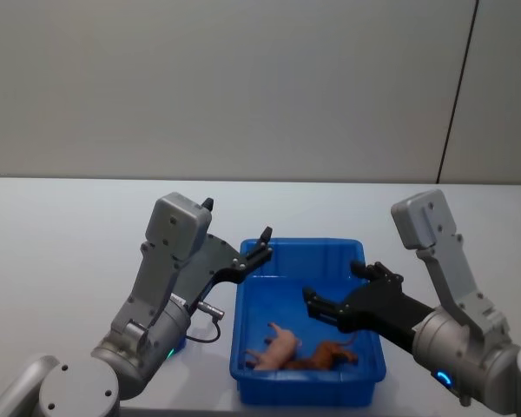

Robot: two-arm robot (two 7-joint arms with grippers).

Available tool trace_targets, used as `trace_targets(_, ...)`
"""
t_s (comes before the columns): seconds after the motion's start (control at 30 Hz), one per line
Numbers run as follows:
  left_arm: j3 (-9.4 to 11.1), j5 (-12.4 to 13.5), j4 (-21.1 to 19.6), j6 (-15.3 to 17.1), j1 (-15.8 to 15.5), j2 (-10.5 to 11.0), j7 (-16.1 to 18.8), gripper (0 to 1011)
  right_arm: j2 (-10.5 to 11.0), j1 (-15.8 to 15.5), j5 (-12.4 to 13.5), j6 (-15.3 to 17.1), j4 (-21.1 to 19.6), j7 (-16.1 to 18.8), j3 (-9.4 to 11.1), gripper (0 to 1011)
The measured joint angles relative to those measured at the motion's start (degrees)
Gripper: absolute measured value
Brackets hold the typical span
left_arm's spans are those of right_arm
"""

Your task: Pick up the two dolls from the table and place them into the box.

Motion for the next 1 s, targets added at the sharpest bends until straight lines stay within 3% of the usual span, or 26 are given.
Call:
trace_targets(0.17,0.0,0.0,0.0,0.0,0.0,0.0,0.0,1003,0.04,0.09,0.05,-1.33,0.54,-0.51,0.24,1001)
trace_targets(0.6,0.0,0.0,0.0,0.0,0.0,0.0,0.0,1003,3.36,-0.02,3.2,-7.02,2.51,0.69,3.65,1001)
trace_targets(1.0,-0.02,0.01,-0.08,0.14,0.07,0.01,0.0,1003,5.85,0.07,4.56,-11.1,5.03,2.5,5.92,1001)
